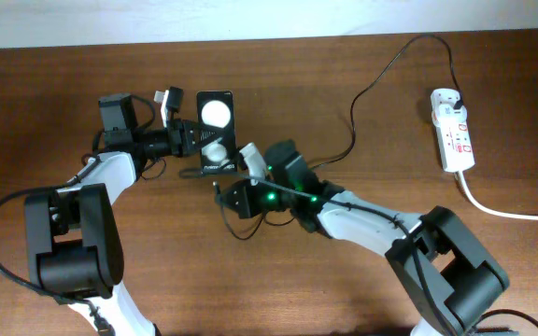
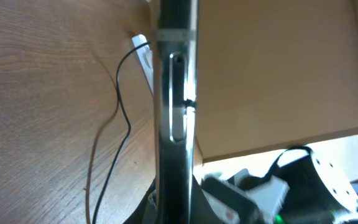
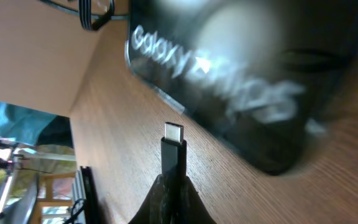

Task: Plug charger to phone and switch on socket
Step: 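Move the plug to the phone's bottom port with the right gripper, then push the plug into the phone's port with the right gripper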

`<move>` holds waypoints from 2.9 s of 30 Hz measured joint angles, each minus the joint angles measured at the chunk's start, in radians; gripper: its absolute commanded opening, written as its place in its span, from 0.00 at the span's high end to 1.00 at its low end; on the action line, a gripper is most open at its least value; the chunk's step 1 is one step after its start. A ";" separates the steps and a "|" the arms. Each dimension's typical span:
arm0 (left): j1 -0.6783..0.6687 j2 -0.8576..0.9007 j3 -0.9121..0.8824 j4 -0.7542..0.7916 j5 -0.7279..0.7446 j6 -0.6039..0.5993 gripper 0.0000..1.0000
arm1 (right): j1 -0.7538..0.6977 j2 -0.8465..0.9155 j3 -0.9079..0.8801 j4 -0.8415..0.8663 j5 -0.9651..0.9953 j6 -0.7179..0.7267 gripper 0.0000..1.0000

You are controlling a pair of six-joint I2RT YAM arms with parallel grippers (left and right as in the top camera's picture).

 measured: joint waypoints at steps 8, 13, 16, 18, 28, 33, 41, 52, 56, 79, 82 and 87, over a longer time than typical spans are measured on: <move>0.000 0.000 0.000 0.000 0.003 -0.003 1.00 | -0.012 0.000 0.000 -0.067 -0.059 -0.016 0.96; 0.000 0.000 0.000 -0.066 -0.072 -0.010 1.00 | 0.063 0.000 0.000 -0.068 0.057 -0.011 0.96; 0.000 0.000 0.000 -0.082 -0.127 -0.010 1.00 | 0.061 0.000 0.000 -0.062 0.124 0.014 0.96; 0.000 0.000 0.000 -0.083 -0.144 -0.010 1.00 | 0.055 0.000 0.000 -0.045 0.158 0.035 0.96; 0.000 0.000 0.000 -0.098 -0.191 -0.010 1.00 | 0.041 0.000 0.000 -0.008 0.232 0.064 0.96; 0.000 0.000 0.000 -0.102 -0.207 -0.010 1.00 | 0.041 0.000 0.000 -0.004 0.235 0.068 0.96; 0.000 0.000 0.000 -0.105 -0.211 -0.010 1.00 | 0.042 0.000 0.000 -0.002 0.238 0.068 0.96; 0.000 0.000 0.000 -0.112 -0.211 -0.048 1.00 | 0.042 0.000 0.000 0.000 0.242 0.068 0.96; 0.000 0.000 0.000 -0.112 -0.214 -0.051 1.00 | 0.042 0.000 0.000 0.000 0.245 0.068 0.96; 0.000 0.000 0.000 -0.089 -0.192 -0.028 1.00 | 0.045 0.000 -0.001 0.021 0.269 0.076 0.96; 0.001 0.000 0.003 -0.082 -0.191 -0.028 1.00 | 0.045 0.000 -0.007 0.052 0.272 0.079 0.96; 0.005 0.000 0.014 -0.078 -0.186 -0.029 1.00 | 0.043 0.002 -0.013 0.108 0.279 0.122 0.96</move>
